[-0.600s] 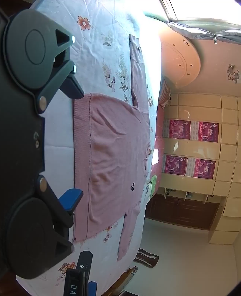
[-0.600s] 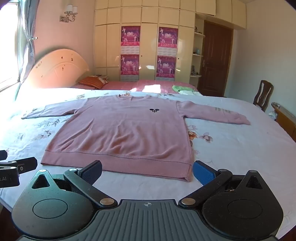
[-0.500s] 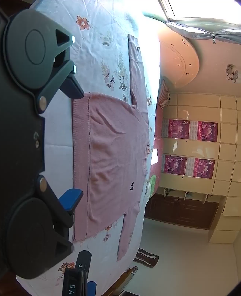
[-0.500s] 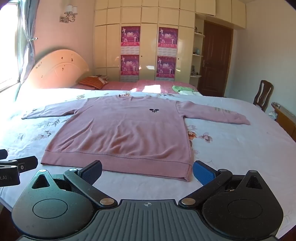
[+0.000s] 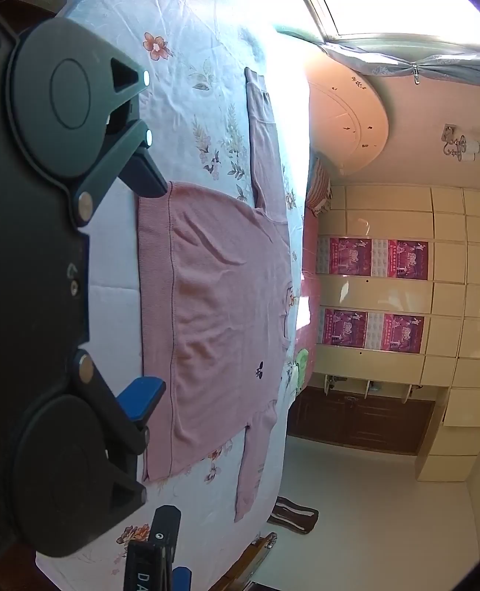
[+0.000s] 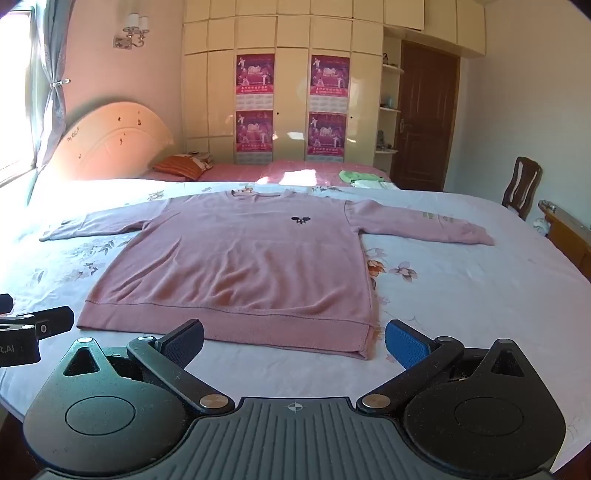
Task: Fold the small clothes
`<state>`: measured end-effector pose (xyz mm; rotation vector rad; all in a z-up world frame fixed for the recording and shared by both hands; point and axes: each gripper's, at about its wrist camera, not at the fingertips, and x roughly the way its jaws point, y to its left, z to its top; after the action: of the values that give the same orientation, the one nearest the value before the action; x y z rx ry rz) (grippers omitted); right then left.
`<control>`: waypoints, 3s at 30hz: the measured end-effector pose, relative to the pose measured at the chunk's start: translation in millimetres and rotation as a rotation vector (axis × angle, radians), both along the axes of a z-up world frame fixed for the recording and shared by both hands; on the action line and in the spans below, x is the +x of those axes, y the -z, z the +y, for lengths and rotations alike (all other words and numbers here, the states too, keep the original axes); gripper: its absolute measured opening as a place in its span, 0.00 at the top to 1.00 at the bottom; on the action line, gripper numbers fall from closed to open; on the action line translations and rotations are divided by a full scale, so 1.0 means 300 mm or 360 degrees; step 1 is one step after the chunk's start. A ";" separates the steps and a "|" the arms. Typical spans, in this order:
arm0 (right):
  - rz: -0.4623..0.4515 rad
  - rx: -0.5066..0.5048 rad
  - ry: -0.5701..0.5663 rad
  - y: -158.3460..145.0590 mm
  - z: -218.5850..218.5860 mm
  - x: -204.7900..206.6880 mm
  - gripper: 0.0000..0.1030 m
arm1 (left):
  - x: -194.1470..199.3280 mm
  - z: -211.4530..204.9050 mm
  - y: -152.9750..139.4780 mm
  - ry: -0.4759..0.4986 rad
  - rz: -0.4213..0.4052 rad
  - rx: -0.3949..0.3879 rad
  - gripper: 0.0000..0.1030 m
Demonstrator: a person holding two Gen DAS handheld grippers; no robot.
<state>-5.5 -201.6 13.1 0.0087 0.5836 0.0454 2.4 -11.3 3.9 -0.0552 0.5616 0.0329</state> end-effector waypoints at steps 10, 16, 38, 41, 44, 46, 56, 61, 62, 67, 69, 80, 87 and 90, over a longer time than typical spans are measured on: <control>0.0009 0.0011 0.0007 0.007 -0.004 -0.003 0.00 | -0.005 -0.010 0.000 0.0011 -0.0001 0.0027 0.00; 0.0008 0.0017 0.0020 0.009 -0.012 -0.003 0.00 | -0.005 -0.005 0.001 0.0019 0.0008 0.0016 0.00; 0.0012 0.0009 0.0026 0.012 -0.002 0.003 0.00 | 0.013 -0.010 0.012 0.0020 0.0005 0.0040 0.00; 0.0013 0.0007 0.0024 0.013 0.002 0.006 0.00 | 0.015 -0.007 0.013 0.0017 0.0007 0.0040 0.00; 0.0011 0.0007 0.0020 0.012 0.008 0.006 0.00 | 0.019 0.003 0.018 0.0012 0.0009 0.0041 0.00; 0.0011 0.0006 0.0016 0.011 0.012 0.007 0.00 | 0.022 0.008 0.018 0.0009 0.0010 0.0042 0.00; 0.0005 0.0011 0.0013 0.013 0.016 0.009 0.00 | 0.020 0.001 0.018 0.0013 0.0008 0.0061 0.00; 0.0006 0.0010 0.0007 0.015 0.022 0.012 0.00 | 0.020 0.003 0.018 0.0011 0.0006 0.0061 0.00; 0.0005 0.0009 0.0005 0.015 0.024 0.012 0.00 | 0.019 0.002 0.018 0.0011 0.0007 0.0061 0.00; 0.0004 0.0009 -0.0001 0.015 0.024 0.017 0.00 | 0.019 0.006 0.017 0.0004 0.0007 0.0065 0.00; 0.0007 0.0008 -0.0001 0.016 0.025 0.017 0.00 | 0.018 0.009 0.017 0.0003 0.0008 0.0064 0.00; 0.0014 0.0022 0.0011 0.023 0.023 0.016 0.00 | 0.017 0.015 0.019 0.0002 0.0022 0.0067 0.00; 0.0036 0.0028 0.0053 0.023 0.003 0.014 0.00 | 0.020 0.013 0.023 0.0014 0.0022 0.0069 0.00; 0.0047 0.0035 0.0091 0.027 -0.018 0.022 0.00 | 0.027 0.014 0.025 0.0009 0.0014 0.0067 0.00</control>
<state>1.1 -207.0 4.9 0.0473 0.6119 -0.0041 10.5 -6.9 -3.7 -0.0127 0.5700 0.0393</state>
